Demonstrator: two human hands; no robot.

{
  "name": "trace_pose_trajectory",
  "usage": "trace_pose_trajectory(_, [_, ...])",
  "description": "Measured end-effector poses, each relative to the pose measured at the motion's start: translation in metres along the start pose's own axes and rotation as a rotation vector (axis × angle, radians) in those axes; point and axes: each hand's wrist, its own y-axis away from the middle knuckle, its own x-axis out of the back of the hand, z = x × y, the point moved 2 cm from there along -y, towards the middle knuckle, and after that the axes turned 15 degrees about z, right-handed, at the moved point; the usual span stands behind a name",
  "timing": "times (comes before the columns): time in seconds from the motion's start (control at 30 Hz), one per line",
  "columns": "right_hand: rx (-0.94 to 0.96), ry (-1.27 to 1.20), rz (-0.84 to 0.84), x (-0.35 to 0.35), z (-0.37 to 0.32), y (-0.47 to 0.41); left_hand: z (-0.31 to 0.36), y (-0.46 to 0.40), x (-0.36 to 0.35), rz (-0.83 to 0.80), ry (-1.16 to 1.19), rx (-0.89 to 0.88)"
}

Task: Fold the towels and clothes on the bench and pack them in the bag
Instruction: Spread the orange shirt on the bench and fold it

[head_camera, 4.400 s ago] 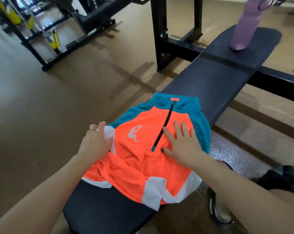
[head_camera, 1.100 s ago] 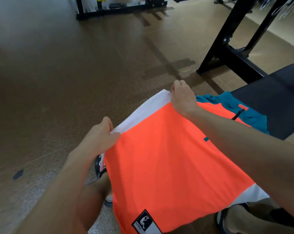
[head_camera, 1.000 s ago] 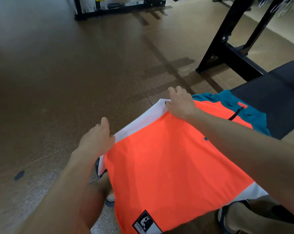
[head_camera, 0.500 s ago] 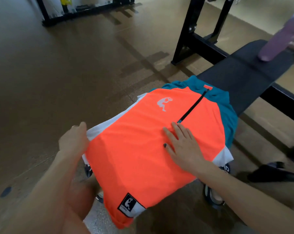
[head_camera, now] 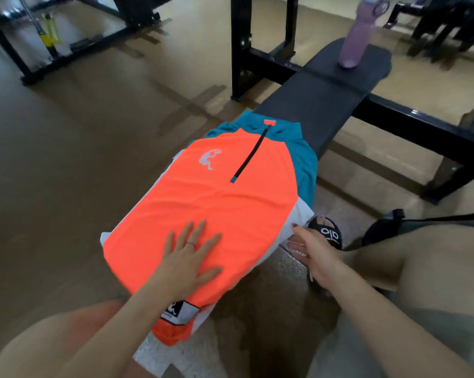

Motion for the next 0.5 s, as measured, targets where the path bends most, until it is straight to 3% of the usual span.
trace_pose_trajectory(0.07, [-0.048,-0.092,-0.086,-0.003,-0.011,0.002,0.008,0.0,-0.006,-0.059,-0.059,0.022])
trace_pose_trajectory(0.17, [-0.133,-0.326,-0.089,-0.004,-0.023,0.005,0.013,-0.005,0.002,-0.087,-0.08,0.044])
trace_pose_trajectory(0.37, [-0.333,-0.672,-0.159,0.007,-0.029,-0.001,0.027,0.012,-0.004,-0.062,-0.15,-0.104])
trace_pose_trajectory(0.5, [-0.277,-0.596,-0.138,0.011,-0.032,-0.006,0.019,0.021,0.005,-0.092,-0.183,-0.184])
